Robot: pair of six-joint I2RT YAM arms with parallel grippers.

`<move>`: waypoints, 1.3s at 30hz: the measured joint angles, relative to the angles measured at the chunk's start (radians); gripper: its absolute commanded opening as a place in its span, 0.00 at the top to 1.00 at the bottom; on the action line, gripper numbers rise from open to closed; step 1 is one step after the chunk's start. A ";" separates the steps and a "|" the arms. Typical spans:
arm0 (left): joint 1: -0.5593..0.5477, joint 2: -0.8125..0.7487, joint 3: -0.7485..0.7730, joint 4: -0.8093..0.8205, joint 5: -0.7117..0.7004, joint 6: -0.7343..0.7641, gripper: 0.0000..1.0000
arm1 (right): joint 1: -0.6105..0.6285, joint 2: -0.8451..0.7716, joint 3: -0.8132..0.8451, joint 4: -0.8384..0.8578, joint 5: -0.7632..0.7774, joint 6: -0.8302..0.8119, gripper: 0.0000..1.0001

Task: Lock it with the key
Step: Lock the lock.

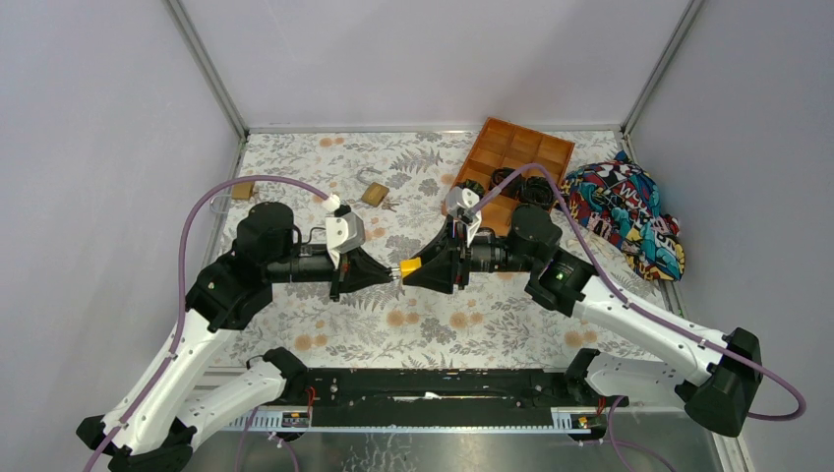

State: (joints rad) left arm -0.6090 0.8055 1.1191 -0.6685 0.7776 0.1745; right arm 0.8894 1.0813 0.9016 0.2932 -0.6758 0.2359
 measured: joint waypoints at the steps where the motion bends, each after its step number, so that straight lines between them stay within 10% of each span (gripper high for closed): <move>1: 0.001 0.001 0.000 0.000 0.001 -0.002 1.00 | 0.000 0.000 -0.002 0.006 0.000 0.002 0.78; 4: 0.001 0.001 0.000 0.003 0.003 -0.013 1.00 | 0.000 0.002 -0.002 0.011 -0.005 0.016 0.99; 10: 0.001 -0.004 -0.010 0.024 0.012 -0.117 0.99 | -0.002 0.002 -0.002 0.020 -0.017 0.043 1.00; 23: 0.004 -0.043 -0.029 0.175 0.000 -0.289 0.48 | -0.035 -0.076 -0.027 0.079 0.047 0.114 1.00; 39: 0.010 -0.044 -0.062 0.315 -0.011 -0.450 0.83 | -0.047 -0.092 -0.028 0.094 0.032 0.133 1.00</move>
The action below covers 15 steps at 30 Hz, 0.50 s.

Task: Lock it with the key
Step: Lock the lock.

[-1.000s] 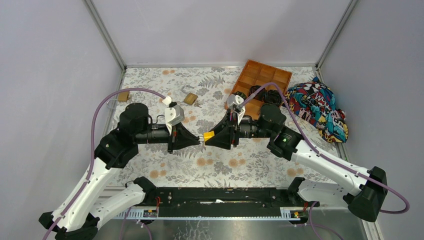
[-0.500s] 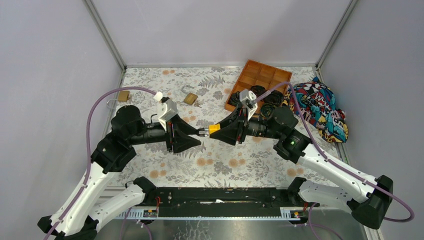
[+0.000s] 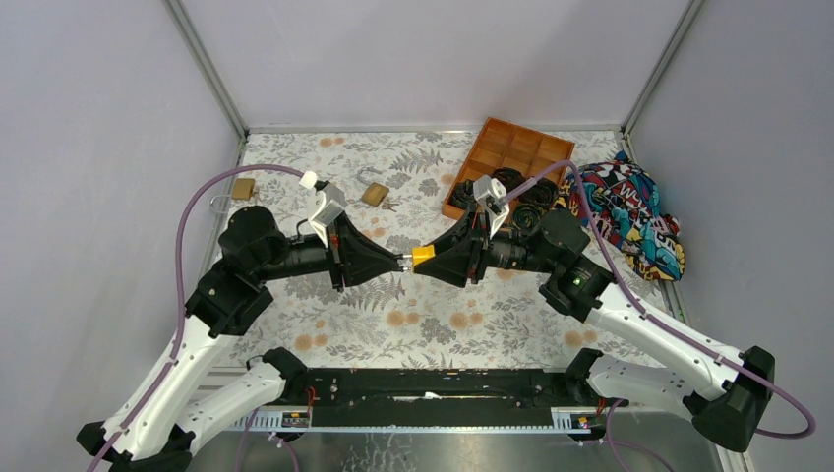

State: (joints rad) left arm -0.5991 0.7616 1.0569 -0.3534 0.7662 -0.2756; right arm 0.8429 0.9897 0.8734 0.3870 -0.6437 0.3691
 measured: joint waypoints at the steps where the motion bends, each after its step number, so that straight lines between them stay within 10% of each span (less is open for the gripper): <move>1: 0.000 0.002 -0.001 0.006 0.001 -0.008 0.87 | 0.000 0.000 0.000 0.000 -0.004 0.002 1.00; 15: 0.012 0.004 -0.051 0.123 -0.021 -0.056 1.00 | -0.022 0.047 -0.004 0.104 -0.013 0.060 1.00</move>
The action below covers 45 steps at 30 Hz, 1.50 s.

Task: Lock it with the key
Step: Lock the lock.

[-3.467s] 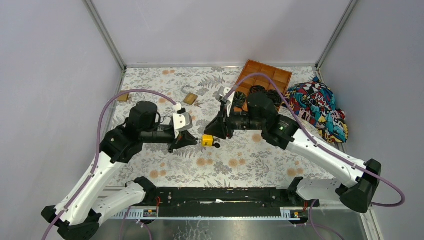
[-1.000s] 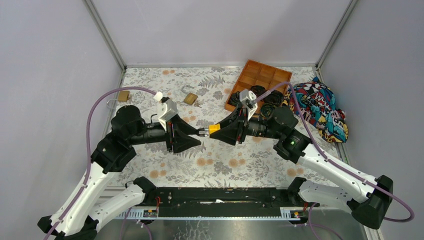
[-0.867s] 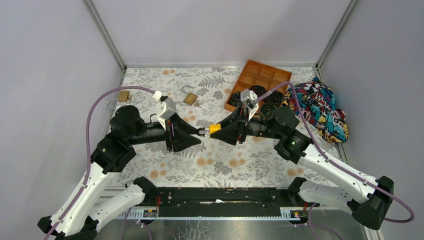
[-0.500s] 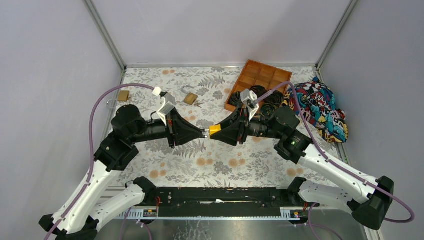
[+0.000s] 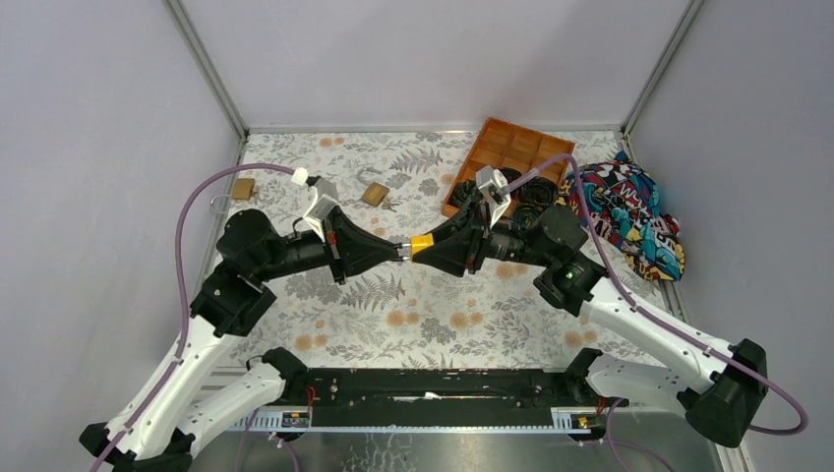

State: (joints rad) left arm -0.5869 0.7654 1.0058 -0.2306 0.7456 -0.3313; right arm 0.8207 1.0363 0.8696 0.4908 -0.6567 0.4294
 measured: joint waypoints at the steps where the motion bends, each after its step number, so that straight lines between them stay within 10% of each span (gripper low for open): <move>1: 0.000 -0.004 -0.011 0.019 -0.011 -0.003 1.00 | -0.004 0.008 -0.005 0.021 0.001 0.008 1.00; 26: -0.056 0.023 -0.073 0.316 -0.256 0.074 1.00 | -0.034 0.116 -0.020 0.360 0.138 0.070 1.00; 45: -0.164 0.073 0.148 0.077 -0.135 0.209 1.00 | -0.095 0.115 0.082 0.320 -0.289 0.103 1.00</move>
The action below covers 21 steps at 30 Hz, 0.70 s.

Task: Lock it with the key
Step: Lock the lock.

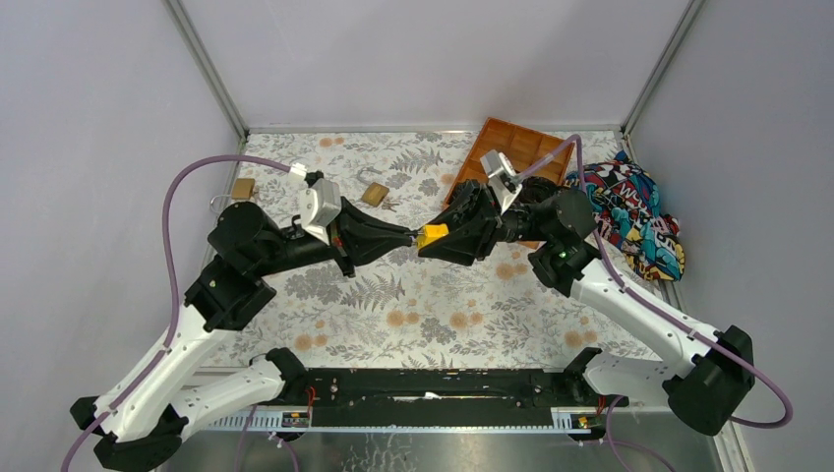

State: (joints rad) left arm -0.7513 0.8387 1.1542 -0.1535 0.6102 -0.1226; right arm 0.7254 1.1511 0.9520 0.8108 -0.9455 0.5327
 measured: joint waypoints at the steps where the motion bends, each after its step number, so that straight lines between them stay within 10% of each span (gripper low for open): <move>1: -0.006 0.006 0.005 -0.010 0.000 0.005 1.00 | 0.000 -0.002 0.000 -0.019 -0.011 -0.004 1.00; 21: -0.030 -0.001 -0.084 0.029 -0.061 0.002 0.97 | 0.021 -0.136 -0.007 -0.423 0.184 -0.018 1.00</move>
State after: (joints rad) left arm -0.7811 0.8375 1.0702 -0.1246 0.5491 -0.1211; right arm 0.7467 1.0153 0.9451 0.3878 -0.7612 0.5148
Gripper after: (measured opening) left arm 0.041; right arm 0.420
